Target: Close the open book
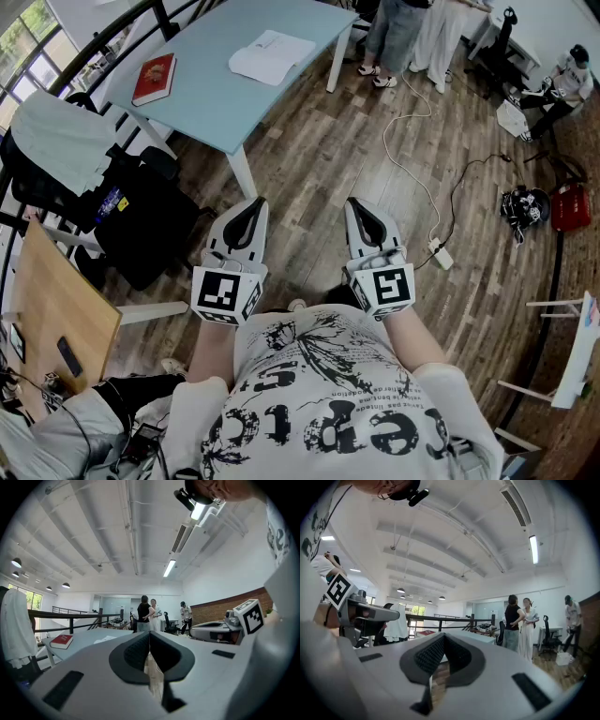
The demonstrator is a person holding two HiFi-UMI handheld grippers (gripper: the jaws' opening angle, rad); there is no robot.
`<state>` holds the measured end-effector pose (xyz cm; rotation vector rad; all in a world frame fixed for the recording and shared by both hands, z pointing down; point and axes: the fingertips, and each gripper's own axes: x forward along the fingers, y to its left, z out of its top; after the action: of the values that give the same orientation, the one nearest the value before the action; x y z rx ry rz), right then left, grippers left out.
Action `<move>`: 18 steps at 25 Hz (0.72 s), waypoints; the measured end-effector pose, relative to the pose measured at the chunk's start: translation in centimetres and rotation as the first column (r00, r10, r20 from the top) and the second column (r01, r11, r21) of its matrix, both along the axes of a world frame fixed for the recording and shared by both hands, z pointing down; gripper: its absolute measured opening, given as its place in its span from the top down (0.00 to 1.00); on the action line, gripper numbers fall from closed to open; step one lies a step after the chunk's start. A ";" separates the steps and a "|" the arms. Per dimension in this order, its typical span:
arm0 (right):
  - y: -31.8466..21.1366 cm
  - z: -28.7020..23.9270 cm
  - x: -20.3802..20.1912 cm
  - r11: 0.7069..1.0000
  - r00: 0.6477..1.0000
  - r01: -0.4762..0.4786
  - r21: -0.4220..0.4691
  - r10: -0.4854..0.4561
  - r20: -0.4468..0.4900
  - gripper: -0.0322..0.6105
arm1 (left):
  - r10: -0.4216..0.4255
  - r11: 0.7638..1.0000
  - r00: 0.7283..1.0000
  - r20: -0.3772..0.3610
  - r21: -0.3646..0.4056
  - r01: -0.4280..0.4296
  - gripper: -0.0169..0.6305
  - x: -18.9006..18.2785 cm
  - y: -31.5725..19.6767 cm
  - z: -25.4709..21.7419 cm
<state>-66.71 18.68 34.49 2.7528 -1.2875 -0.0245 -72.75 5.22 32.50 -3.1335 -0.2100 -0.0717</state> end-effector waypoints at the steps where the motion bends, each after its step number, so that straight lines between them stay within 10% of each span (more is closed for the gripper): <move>1: 0.1 0.1 -0.1 1.000 1.000 0.000 0.001 0.000 -0.001 0.94 | 0.001 1.000 1.000 0.000 -0.001 -0.001 0.95 -0.1 0.1 0.1; 18: -0.5 1.7 2.2 1.000 0.999 -0.029 -0.012 0.029 0.032 0.94 | 0.013 0.999 0.999 0.045 -0.034 -0.012 0.95 2.2 -0.6 2.1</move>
<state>-64.47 18.14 36.20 2.7731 -1.2509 0.0300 -70.53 4.61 34.61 -3.1662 -0.2331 -0.1400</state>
